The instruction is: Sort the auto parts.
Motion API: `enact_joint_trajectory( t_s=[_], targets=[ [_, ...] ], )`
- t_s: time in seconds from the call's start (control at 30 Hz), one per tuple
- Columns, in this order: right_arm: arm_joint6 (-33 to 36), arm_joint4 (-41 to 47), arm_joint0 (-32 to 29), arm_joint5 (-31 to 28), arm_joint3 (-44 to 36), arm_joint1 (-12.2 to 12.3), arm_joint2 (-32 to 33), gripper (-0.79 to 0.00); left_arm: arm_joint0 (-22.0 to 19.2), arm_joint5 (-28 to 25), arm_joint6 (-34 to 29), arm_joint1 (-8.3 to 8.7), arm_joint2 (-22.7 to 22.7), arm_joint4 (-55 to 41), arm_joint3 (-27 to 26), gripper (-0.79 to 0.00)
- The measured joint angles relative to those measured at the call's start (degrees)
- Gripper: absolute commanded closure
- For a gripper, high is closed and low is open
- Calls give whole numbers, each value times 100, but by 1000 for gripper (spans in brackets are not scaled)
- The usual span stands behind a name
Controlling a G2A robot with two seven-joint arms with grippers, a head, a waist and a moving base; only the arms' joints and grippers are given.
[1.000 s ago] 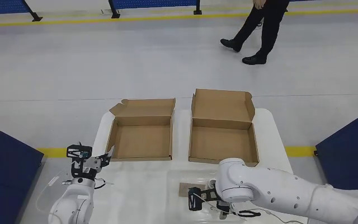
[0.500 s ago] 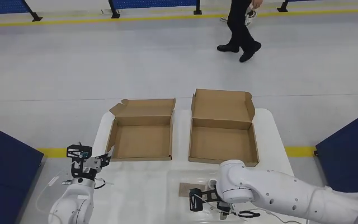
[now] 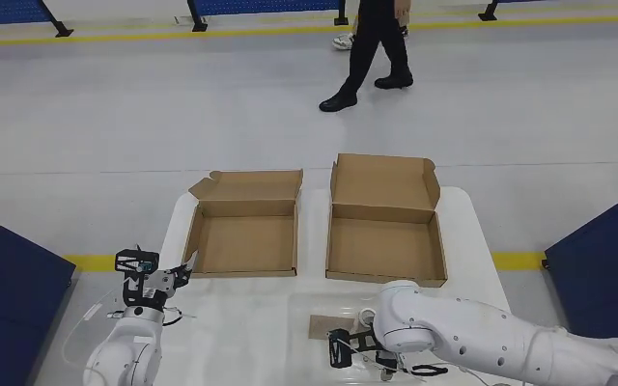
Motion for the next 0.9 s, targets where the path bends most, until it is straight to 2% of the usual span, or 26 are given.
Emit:
enact_joint_trajectory(
  t_s=[0.17,0.8,0.9],
  targets=[
    [-153,-252,-170,-25,125,-22,0,-785,0,0,0,0,0,0,0,-785],
    [-74,-646,-420,-12,378,-110,12,-785,0,0,0,0,0,0,0,-785],
    [-6,-668,-455,27,383,-112,41,-597,0,0,0,0,0,0,0,-785]
  ],
)
